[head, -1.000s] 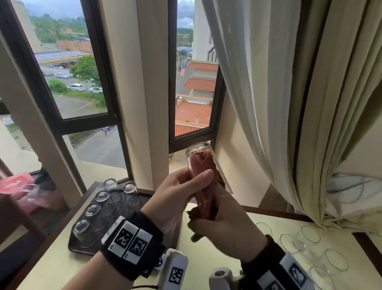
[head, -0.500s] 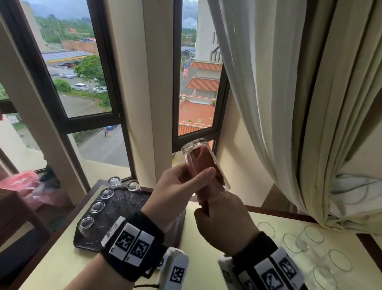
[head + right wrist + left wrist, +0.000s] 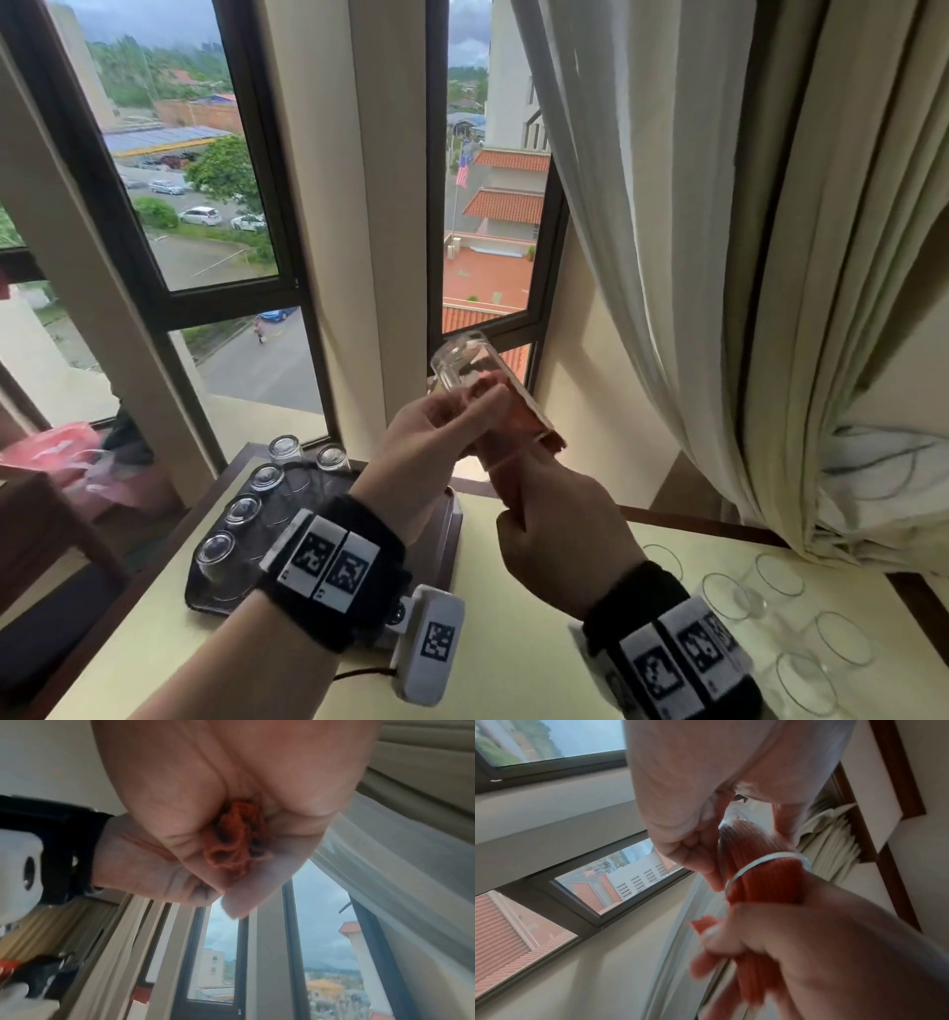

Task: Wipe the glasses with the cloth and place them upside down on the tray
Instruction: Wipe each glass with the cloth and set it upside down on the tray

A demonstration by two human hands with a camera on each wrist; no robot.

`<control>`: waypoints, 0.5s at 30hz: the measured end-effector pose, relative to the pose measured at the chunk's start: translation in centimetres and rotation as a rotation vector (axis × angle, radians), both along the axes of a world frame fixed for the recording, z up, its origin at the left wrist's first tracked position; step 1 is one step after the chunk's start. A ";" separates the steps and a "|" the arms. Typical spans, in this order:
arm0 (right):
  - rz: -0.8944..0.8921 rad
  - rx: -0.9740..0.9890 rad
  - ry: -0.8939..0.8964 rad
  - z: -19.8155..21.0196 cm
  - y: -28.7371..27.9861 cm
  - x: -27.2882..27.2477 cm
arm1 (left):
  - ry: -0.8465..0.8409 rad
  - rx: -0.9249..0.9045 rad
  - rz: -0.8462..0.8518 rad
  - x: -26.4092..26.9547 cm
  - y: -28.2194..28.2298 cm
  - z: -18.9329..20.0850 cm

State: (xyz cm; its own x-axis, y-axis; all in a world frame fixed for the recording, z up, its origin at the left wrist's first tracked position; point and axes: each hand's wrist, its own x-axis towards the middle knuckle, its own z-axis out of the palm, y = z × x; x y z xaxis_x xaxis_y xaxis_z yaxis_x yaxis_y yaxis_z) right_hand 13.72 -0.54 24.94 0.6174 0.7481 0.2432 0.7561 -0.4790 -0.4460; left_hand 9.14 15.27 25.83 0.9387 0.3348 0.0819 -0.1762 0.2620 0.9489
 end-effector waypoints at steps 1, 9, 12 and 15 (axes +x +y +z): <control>-0.013 -0.031 -0.071 0.0 0.2 0.2 | 0.017 0.062 0.007 0.1 -0.3 -0.2; 0.326 0.907 1.518 0.5 0.1 -0.6 | 0.010 -0.210 -0.090 0.1 -1.6 -0.9; 0.241 1.136 1.673 1.1 0.8 -1.1 | -0.032 -0.261 -0.048 0.7 -2.0 -1.4; -0.061 1.193 1.453 1.7 1.1 -0.9 | -0.027 -0.277 -0.058 1.0 -2.0 -1.8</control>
